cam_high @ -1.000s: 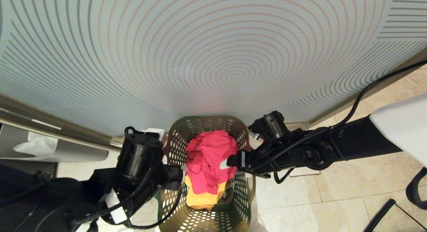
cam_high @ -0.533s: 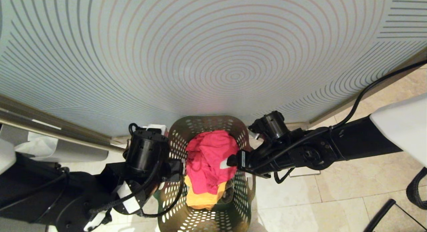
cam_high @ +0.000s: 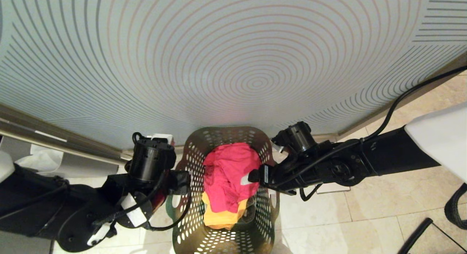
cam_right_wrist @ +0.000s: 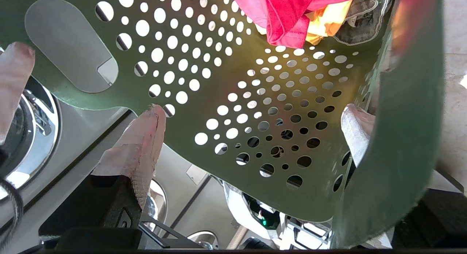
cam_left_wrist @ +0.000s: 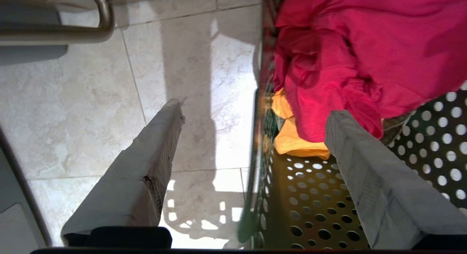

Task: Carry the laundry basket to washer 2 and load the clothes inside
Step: Pick up the clothes basket and put it beside the washing machine

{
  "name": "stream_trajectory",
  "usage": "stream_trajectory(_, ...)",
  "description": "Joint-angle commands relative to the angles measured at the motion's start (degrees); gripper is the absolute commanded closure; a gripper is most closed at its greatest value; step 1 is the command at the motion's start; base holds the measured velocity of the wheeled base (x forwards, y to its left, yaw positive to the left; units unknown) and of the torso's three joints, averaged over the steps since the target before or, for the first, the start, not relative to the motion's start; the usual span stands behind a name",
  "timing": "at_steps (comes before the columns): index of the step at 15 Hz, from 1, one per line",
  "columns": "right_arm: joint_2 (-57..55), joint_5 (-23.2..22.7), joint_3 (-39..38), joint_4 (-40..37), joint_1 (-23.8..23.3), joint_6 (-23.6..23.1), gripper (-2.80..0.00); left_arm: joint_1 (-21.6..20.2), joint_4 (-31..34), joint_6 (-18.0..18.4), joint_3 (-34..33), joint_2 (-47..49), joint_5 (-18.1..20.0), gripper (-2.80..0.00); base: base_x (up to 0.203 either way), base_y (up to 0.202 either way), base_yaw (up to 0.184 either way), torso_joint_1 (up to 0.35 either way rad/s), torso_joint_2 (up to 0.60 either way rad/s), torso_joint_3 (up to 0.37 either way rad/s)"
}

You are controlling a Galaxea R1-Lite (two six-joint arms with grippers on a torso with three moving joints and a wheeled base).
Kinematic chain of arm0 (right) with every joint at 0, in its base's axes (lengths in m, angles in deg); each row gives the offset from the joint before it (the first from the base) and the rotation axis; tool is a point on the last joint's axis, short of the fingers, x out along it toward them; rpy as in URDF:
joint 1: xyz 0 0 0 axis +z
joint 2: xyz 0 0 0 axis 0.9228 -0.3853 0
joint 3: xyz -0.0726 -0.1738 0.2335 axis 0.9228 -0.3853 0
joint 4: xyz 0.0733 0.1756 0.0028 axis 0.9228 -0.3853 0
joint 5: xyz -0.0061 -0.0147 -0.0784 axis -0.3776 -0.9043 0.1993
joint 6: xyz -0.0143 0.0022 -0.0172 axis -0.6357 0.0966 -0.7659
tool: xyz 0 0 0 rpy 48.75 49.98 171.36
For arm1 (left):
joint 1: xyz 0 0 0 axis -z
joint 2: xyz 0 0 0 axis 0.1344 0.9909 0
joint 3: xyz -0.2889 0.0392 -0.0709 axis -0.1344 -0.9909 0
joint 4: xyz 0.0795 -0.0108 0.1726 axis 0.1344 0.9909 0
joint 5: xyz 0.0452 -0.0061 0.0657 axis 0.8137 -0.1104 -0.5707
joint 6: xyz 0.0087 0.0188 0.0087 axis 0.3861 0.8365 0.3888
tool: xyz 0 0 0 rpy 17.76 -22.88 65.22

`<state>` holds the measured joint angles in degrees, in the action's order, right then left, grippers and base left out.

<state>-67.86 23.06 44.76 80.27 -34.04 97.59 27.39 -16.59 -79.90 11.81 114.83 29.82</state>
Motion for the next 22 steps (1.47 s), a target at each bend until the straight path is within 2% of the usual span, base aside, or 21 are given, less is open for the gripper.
stream_trajectory(1, 0.13, -0.11, 0.05, 0.03, 0.02, 0.22, -2.8, -1.86, -0.15, -0.05, -0.8, 0.7, 1.69, -2.8, 0.0, 0.0, 0.0, 0.0, 0.0, 0.0)
stream_trajectory(5, 0.05, -0.11, 0.14, 0.11, 0.02, 0.22, -2.8, -2.51, -0.34, -0.12, -3.51, 2.98, 4.13, -2.8, 0.0, 0.0, 0.0, 0.0, 0.0, 0.0)
stream_trajectory(7, -0.16, -0.2, 0.23, 0.11, 0.02, 0.22, -2.8, -2.51, -2.48, -0.33, -4.06, 4.98, 6.4, -2.8, 0.0, 0.0, 0.0, 0.0, 0.0, 0.0)
stream_trajectory(10, -1.17, -0.12, 0.14, 2.26, 0.02, -0.19, -2.8, -2.48, -5.85, -1.45, -3.91, 8.88, 12.49, -2.8, 0.0, 0.0, 0.0, 0.0, 0.0, 0.0)
stream_trajectory(12, -1.97, -0.1, -0.12, 5.98, 0.02, -0.83, -2.8, -2.39, -5.98, -4.03, -2.62, 9.82, 15.91, -2.8, 0.0, 0.0, 0.0, 0.0, 0.0, 0.0)
stream_trajectory(16, -2.6, -0.63, -0.21, 6.27, 0.02, -0.66, -2.8, -2.42, -5.77, -7.8, -2.3, 10.74, 22.81, -2.8, 0.0, 0.0, 0.0, 0.0, 0.0, 0.0)
stream_trajectory(19, -4.21, -0.81, -0.04, 6.97, 0.1, -0.6, -2.8, -2.34, -6.0, -8.29, -1.76, 13.39, 23.66, -2.8, 0.0, 0.0, 0.0, 0.0, 0.0, 0.0)
stream_trajectory(22, -6.18, -0.64, -0.13, 12.31, 0.11, -0.73, -2.8, -2.33, -6.04, -8.39, -0.58, 15.01, 23.58, -2.8, 0.0, 0.0, 0.0, 0.0, 0.0, 0.0)
